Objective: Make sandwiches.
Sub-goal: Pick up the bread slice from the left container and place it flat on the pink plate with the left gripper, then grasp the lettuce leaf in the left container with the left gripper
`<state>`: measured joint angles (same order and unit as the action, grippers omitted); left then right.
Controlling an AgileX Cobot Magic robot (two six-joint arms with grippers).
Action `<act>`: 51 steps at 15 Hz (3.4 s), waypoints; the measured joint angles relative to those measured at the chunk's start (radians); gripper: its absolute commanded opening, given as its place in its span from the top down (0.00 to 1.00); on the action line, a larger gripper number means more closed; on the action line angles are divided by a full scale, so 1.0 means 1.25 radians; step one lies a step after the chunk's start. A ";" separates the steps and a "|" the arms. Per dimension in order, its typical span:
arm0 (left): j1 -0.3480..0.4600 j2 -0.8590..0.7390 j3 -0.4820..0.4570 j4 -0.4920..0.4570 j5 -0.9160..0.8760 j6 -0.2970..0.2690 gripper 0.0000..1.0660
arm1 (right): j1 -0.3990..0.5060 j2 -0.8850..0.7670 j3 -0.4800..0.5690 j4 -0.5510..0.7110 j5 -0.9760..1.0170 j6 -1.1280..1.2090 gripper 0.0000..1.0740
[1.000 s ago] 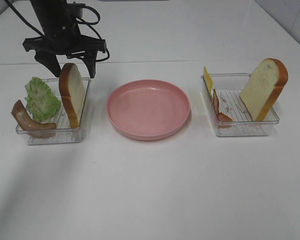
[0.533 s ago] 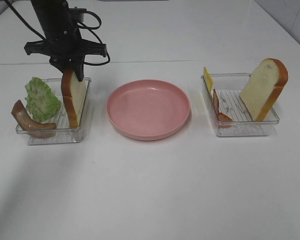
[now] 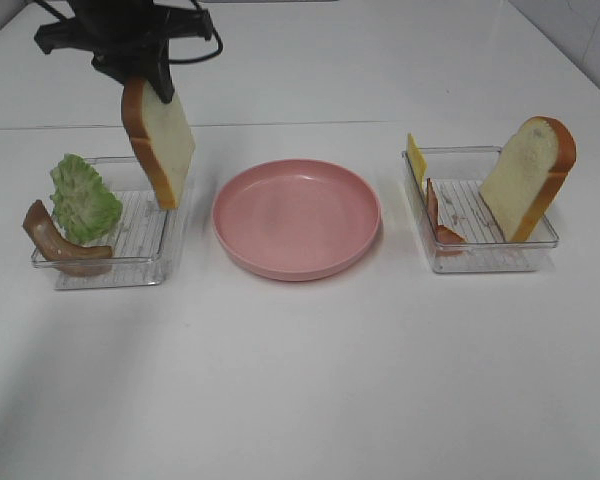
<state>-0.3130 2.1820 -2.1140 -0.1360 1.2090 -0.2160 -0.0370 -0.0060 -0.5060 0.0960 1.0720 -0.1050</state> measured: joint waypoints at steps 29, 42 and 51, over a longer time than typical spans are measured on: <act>0.000 0.273 -0.008 -0.670 -0.171 0.271 0.84 | 0.000 0.000 0.000 0.000 0.000 0.000 0.29; 0.000 0.270 -0.048 -0.511 -0.174 0.266 0.18 | 0.000 0.000 0.000 0.000 0.000 0.000 0.29; -0.002 0.136 -0.182 0.014 -0.014 0.042 0.23 | 0.000 0.000 0.000 0.000 0.000 0.000 0.29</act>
<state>-0.3160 2.3520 -2.3420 -0.1180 1.1910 -0.1630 -0.0370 -0.0060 -0.5060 0.0960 1.0720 -0.1050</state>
